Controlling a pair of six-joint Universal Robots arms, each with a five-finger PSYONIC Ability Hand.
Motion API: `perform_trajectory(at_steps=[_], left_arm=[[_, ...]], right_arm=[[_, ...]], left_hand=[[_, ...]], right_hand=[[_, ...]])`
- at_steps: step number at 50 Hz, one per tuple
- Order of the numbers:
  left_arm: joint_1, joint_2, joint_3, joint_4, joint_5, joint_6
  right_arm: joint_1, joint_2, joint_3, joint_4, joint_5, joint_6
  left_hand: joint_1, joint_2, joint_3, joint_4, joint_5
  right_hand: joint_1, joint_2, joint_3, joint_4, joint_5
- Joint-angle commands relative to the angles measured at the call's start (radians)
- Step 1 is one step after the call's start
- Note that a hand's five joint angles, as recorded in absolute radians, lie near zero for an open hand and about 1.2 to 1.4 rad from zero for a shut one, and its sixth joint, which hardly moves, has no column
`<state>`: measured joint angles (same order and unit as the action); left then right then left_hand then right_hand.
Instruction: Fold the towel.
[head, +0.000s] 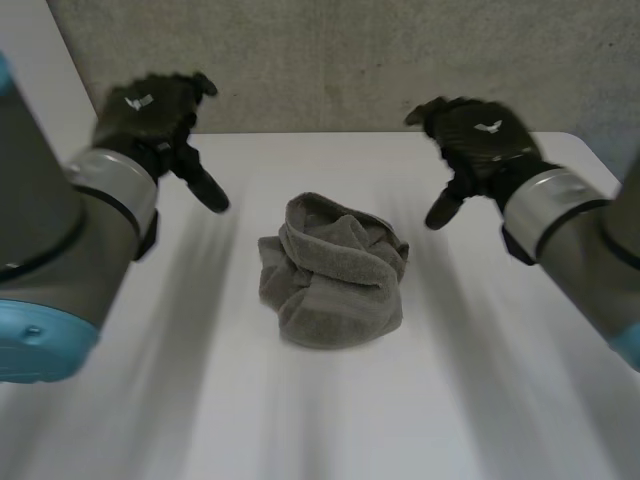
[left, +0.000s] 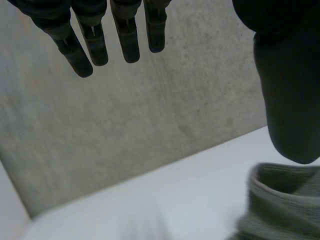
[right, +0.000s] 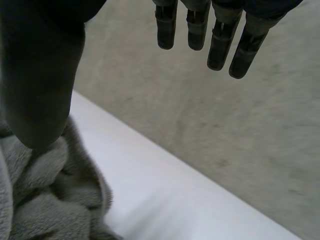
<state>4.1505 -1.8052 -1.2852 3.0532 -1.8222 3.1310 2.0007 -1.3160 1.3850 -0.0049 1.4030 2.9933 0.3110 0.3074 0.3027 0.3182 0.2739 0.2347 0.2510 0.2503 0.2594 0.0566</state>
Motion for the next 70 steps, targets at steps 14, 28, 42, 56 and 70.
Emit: perform_trajectory(at_steps=[14, 28, 42, 56, 70], left_arm=[[-0.081, -0.503, 0.136, 0.013, 0.029, -0.430], [-0.096, -0.634, 0.288, 0.001, 0.201, -0.612], [-0.162, -0.540, 0.228, -0.145, 0.212, -0.549], [0.028, -0.090, -0.003, -0.183, 0.230, -0.324], [0.040, -0.204, -0.123, -0.119, 0.219, -0.023]], right_arm=[[0.035, 0.728, -0.547, -0.023, -0.105, -0.043], [0.038, 0.750, -0.542, -0.107, -0.119, -0.091], [0.006, 0.320, -0.213, -0.021, -0.102, -0.143], [-0.048, -0.095, -0.037, 0.296, -0.128, -0.355], [-0.033, 0.102, -0.030, 0.258, -0.147, -0.381]], left_hand=[[-0.051, -0.047, -0.042, -0.058, -0.188], [0.308, 0.311, 0.316, 0.301, 0.170], [1.085, 1.089, 1.094, 1.078, 0.948], [1.085, 1.089, 1.094, 1.078, 0.948], [0.986, 0.989, 0.994, 0.979, 0.848]], right_hand=[[-0.027, -0.043, -0.043, -0.052, -0.023], [1.162, 1.145, 1.146, 1.137, 1.165], [1.162, 1.145, 1.146, 1.137, 1.165], [1.162, 1.145, 1.146, 1.137, 1.165], [1.162, 1.145, 1.146, 1.137, 1.165]])
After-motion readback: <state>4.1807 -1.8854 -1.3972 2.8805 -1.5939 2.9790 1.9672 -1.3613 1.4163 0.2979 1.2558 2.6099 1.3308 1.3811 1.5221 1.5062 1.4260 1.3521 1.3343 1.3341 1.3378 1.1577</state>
